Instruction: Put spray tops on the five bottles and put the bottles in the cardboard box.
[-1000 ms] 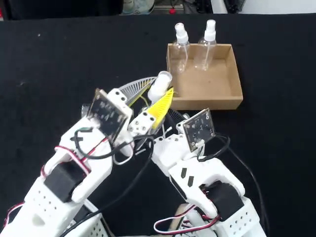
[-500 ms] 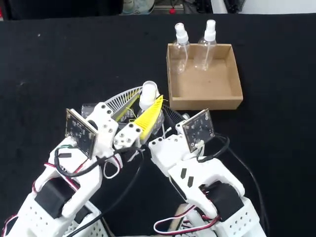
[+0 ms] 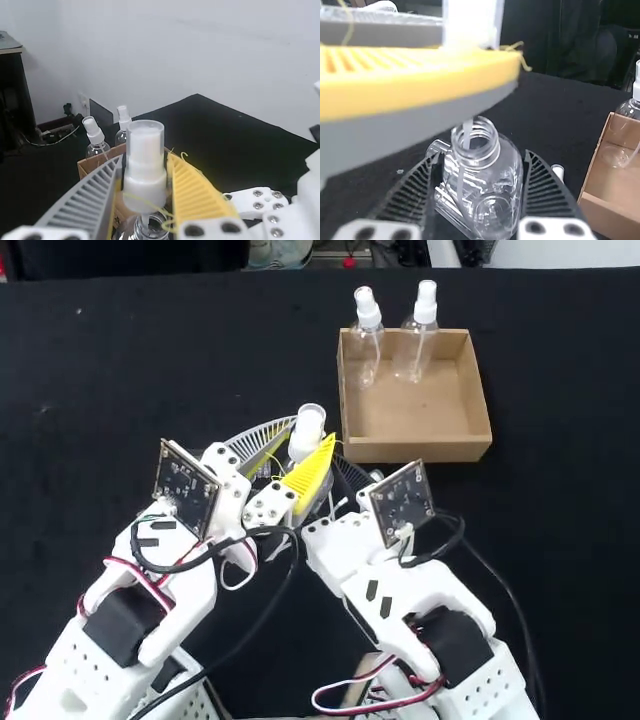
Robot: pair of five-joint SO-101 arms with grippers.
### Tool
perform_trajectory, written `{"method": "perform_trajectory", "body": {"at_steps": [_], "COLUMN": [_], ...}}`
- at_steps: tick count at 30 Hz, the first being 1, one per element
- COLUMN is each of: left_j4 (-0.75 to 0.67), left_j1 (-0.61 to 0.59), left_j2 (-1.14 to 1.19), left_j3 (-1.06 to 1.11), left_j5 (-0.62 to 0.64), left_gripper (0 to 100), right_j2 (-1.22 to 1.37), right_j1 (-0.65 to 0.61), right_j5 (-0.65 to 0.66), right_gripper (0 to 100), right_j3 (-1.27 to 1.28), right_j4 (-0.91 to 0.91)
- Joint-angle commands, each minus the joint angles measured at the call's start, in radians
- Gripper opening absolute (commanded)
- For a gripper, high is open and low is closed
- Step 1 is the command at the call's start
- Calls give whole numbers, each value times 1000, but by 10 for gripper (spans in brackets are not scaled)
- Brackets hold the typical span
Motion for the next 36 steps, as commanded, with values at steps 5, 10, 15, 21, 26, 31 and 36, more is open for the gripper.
{"method": "perform_trajectory", "body": {"at_steps": [5,10,15,21,26,31,36], "left_j4": [26,26,25,26,64,161,172], "left_j1": [-5,-4,-13,-15,-71,-94,-88], "left_j2": [5,5,3,3,3,3,3], "left_j3": [-13,-13,-19,-74,-68,-71,-93], "left_j5": [6,9,72,71,71,71,71], "left_gripper": [58,187,188,188,188,189,190], "right_j2": [-16,-16,-16,-16,-16,-16,-13], "right_j1": [-5,-5,-5,-5,-5,-5,-5], "right_j5": [5,5,5,5,5,5,5], "right_gripper": [116,116,116,116,116,116,116], "right_j3": [-1,-1,-1,-1,-1,-1,-1], "right_j4": [-25,-25,-25,-25,-25,-25,-25]}}
